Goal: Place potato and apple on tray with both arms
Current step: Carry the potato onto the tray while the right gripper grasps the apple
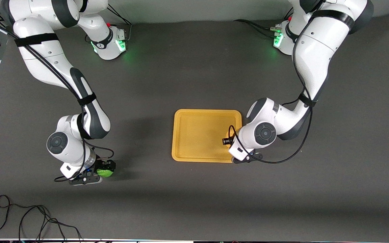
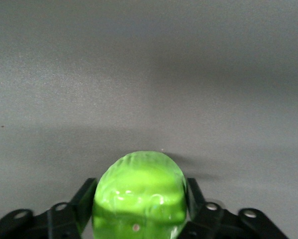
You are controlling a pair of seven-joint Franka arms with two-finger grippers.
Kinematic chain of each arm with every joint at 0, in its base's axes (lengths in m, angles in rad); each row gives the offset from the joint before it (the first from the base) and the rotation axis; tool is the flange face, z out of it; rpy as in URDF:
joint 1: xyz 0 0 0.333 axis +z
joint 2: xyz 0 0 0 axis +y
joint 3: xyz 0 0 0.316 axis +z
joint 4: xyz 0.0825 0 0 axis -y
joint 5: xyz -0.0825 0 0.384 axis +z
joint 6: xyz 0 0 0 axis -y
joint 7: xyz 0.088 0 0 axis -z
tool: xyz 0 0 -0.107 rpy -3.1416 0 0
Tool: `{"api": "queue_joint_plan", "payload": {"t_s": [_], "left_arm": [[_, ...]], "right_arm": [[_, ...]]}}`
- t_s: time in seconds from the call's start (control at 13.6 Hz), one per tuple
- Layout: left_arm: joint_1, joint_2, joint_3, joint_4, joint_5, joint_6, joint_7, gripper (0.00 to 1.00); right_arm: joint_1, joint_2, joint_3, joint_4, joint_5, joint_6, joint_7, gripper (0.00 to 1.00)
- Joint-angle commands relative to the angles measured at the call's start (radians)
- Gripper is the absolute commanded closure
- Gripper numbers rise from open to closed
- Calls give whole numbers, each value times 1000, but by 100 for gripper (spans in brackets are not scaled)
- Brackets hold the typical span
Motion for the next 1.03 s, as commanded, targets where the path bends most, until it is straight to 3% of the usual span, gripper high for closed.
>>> {"api": "queue_joint_plan", "payload": {"t_s": [0.0,0.15,0.22,0.59,0.96], "left_arm": [[-8,-2,5,0,21,-15,-28,38],[-8,-2,5,0,22,-18,-28,21],[-5,-8,5,0,27,-25,-28,3],[19,-75,11,15,42,-105,-19,1],[154,-282,11,13,45,-281,140,1]], "right_arm": [[6,-6,0,6,16,1,10,60],[6,-28,0,11,16,-5,2,60],[7,-58,0,14,16,-44,0,60],[7,-215,-3,156,5,-466,0,60],[10,-382,0,259,4,-799,0,60]]}}
